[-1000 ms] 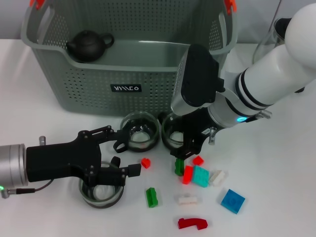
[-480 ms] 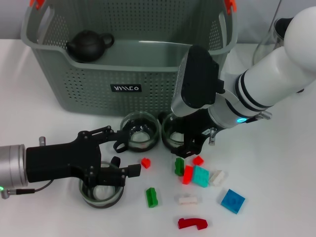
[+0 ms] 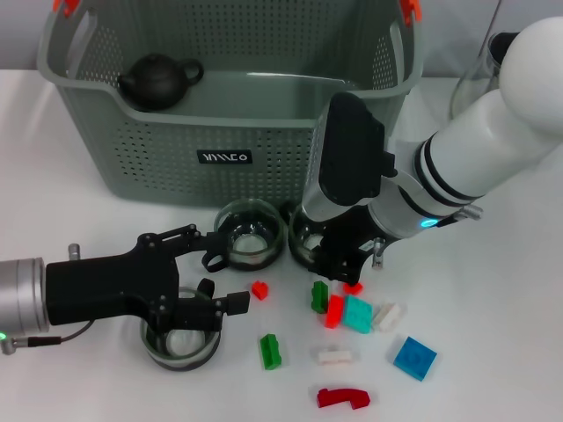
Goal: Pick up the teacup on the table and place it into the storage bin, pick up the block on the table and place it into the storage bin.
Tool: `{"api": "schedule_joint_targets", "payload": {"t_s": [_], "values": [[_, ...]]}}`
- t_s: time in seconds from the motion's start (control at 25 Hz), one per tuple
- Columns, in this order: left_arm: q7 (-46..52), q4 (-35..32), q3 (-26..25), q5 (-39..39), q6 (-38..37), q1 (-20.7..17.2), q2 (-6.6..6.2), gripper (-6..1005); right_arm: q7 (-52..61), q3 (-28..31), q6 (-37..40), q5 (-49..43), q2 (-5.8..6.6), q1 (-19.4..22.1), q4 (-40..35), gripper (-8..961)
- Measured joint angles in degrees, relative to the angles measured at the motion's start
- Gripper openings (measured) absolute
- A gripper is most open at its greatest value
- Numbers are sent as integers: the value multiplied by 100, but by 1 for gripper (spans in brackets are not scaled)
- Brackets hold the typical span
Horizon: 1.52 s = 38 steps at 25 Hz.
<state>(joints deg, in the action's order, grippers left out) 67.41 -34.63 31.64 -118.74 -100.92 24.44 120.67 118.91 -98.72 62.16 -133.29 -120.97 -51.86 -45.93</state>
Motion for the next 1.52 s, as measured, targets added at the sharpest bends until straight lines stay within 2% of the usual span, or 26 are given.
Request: {"api": "schedule_joint_targets", "payload": {"t_s": [0.44,0.56,0.76,1.08,1.32,1.44,1.52], "values": [[0,0,0,0,3,-22,8,928,41,53,256,67,47,192,-403,66],[0,0,0,0,-15,-28,9,928,100,106,488,61,56,319,-644,64],[0,0,1,0,-36,-28,9,927,149,377,1284,36,65,643,-1260,64],[0,0,0,0,-37,-51,16,927,587,959,2787,123,66,1239,-2997,64],[0,-11,1,37,-10,-53,18,927,980,1550,3471,640,65,1182,-4148,64],[0,-26,-1,31,-29,-58,18,926,1135,1945,3567,736,66,964,-4516,64],[0,-31,0,15,-29,-69,18,926,1165,2406,3538,732,64,648,-4605,63]]}}
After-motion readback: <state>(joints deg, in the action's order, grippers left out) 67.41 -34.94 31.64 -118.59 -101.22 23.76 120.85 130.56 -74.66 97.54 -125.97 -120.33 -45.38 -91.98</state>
